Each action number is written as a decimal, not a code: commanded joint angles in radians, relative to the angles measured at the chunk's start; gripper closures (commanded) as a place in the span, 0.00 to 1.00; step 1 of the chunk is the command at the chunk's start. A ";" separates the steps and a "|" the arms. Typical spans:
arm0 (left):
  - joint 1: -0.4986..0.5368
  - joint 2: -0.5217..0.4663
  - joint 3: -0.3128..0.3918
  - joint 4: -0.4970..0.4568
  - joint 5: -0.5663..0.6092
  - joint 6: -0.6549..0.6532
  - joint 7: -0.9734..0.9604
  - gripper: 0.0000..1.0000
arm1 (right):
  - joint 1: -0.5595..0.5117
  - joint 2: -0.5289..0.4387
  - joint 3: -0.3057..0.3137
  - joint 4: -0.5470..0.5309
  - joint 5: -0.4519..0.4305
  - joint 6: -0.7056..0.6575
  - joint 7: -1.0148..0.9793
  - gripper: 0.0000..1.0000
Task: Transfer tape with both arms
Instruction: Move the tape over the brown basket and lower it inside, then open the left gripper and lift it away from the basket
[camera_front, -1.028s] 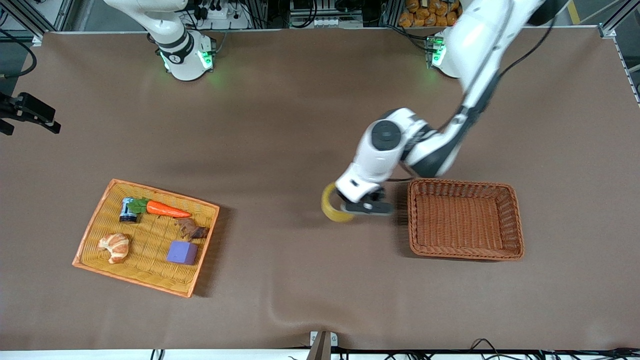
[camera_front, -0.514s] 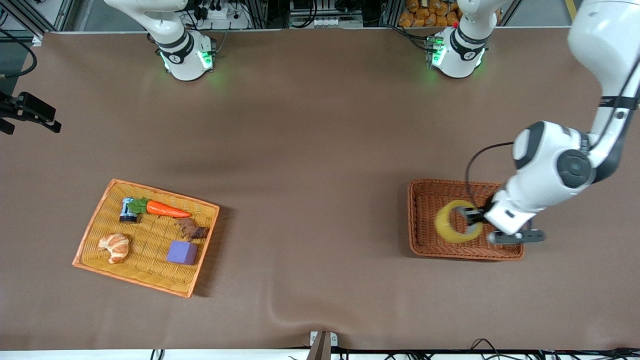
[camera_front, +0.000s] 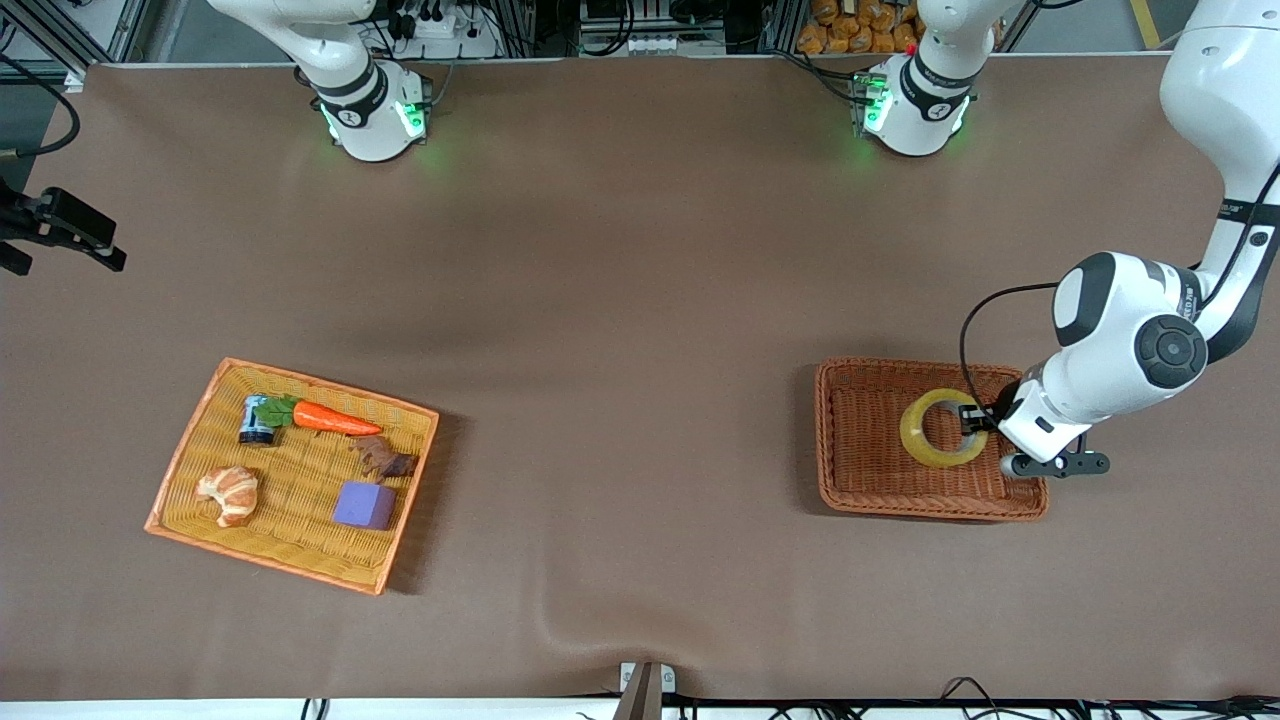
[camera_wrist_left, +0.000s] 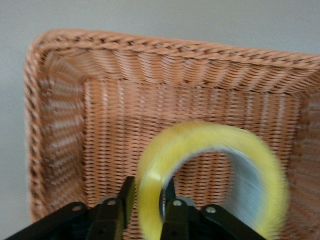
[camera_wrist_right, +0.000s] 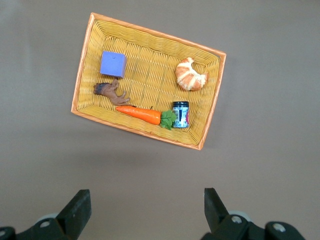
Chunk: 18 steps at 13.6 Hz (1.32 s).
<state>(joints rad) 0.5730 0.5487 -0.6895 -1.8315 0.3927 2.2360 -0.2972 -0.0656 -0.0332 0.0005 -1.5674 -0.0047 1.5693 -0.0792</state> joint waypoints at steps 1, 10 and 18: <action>0.002 -0.099 -0.007 0.014 0.040 -0.061 -0.019 0.00 | 0.001 -0.014 0.010 -0.008 0.008 -0.044 0.122 0.00; 0.002 -0.490 -0.038 0.245 -0.192 -0.505 -0.003 0.00 | 0.004 -0.011 0.007 -0.007 -0.007 0.000 0.119 0.00; -0.237 -0.519 0.186 0.327 -0.259 -0.593 0.003 0.00 | 0.026 -0.004 0.006 -0.005 -0.031 0.015 0.134 0.00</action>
<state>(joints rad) 0.5070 0.0324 -0.6661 -1.5248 0.1533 1.6800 -0.3017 -0.0489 -0.0322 0.0082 -1.5679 -0.0188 1.5867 0.0328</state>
